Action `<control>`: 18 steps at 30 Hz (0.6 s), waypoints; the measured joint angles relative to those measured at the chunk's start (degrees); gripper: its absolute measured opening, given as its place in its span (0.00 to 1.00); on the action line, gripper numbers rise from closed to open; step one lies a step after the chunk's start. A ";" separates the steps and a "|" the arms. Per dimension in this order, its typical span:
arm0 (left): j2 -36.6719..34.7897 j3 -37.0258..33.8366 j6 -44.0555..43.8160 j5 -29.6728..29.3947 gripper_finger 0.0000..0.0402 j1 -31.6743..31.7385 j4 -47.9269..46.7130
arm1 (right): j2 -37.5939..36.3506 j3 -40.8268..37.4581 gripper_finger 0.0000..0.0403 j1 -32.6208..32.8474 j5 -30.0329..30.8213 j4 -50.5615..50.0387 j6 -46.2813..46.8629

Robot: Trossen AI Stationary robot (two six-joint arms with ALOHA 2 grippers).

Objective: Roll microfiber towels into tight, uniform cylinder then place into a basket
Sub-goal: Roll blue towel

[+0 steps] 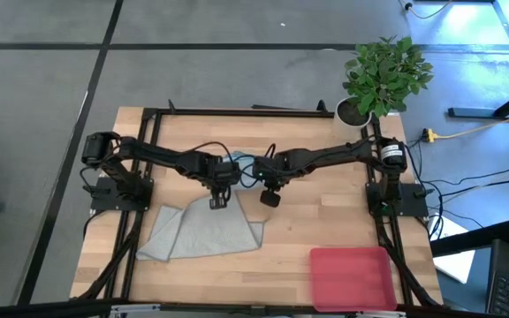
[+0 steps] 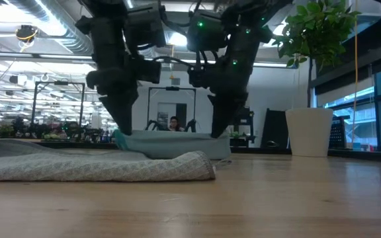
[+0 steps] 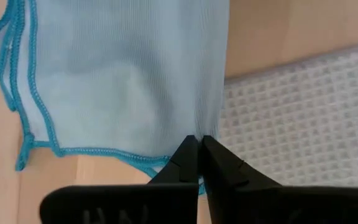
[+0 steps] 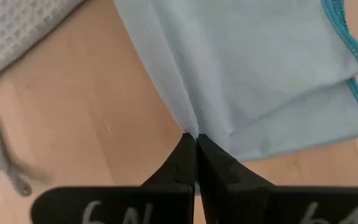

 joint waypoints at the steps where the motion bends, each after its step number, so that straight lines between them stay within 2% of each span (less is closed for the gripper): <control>1: 0.38 0.00 0.23 0.21 0.00 0.53 0.10 | 0.00 0.00 0.01 -0.08 0.11 0.02 0.04; 9: 3.99 0.04 2.00 5.33 0.00 2.88 1.01 | 0.07 0.00 0.01 -1.30 -0.75 -0.04 -0.33; 18: 3.81 0.02 3.91 13.26 0.00 -0.89 -0.54 | 0.07 0.00 0.01 0.25 -13.20 -0.84 -4.90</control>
